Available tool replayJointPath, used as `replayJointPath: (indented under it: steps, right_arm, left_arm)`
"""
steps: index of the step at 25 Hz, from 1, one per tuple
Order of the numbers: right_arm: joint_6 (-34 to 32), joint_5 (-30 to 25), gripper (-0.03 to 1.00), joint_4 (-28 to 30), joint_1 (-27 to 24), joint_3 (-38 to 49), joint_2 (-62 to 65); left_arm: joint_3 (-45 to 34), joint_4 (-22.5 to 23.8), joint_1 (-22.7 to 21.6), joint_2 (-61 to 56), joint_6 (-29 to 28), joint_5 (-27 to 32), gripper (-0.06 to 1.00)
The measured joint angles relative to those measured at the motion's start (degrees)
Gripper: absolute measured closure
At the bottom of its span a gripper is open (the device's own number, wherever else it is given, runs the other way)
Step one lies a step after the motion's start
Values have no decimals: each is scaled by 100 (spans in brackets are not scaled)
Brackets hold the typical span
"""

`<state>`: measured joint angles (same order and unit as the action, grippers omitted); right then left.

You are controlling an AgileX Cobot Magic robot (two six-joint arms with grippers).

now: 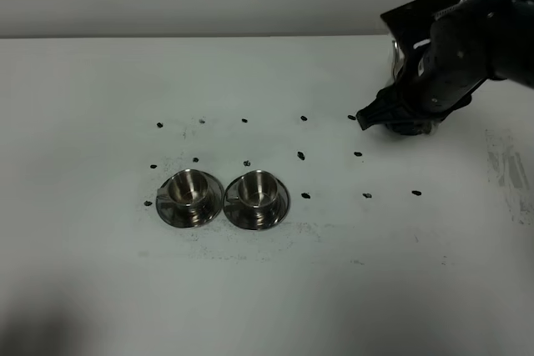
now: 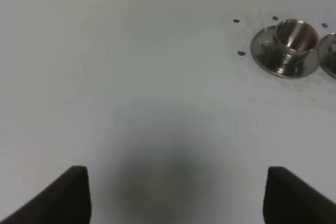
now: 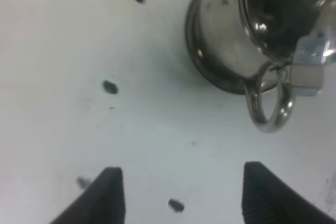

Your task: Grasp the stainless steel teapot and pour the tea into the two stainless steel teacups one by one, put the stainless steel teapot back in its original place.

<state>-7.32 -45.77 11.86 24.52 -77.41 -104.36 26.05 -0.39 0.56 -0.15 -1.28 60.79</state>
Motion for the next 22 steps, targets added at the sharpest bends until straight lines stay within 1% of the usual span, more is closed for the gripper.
replayJointPath:
  steps: [2,7,9,12,17,22]
  right_arm:
    - [251,-290,49,-278,-202,-285,21]
    - [700,-648,49,-490,-693,-842,-157]
    - [837,-785,49,-670,-817,-1053,-329]
    - [984,-901,49,-780,-909,-1317,-682]
    - [1027,-998,48,-827,-933,-1675,-1068]
    - [1116,-1178,44,-900,-975,-1890,-1319]
  left_arm:
    - [0,0,0,0,0,0,29]
    - [0,0,0,0,0,0,29]
    - [0,0,0,0,0,0,29]
    - [0,0,0,0,0,0,29]
    - [0,0,0,0,0,0,29]
    - [0,0,0,0,0,0,29]
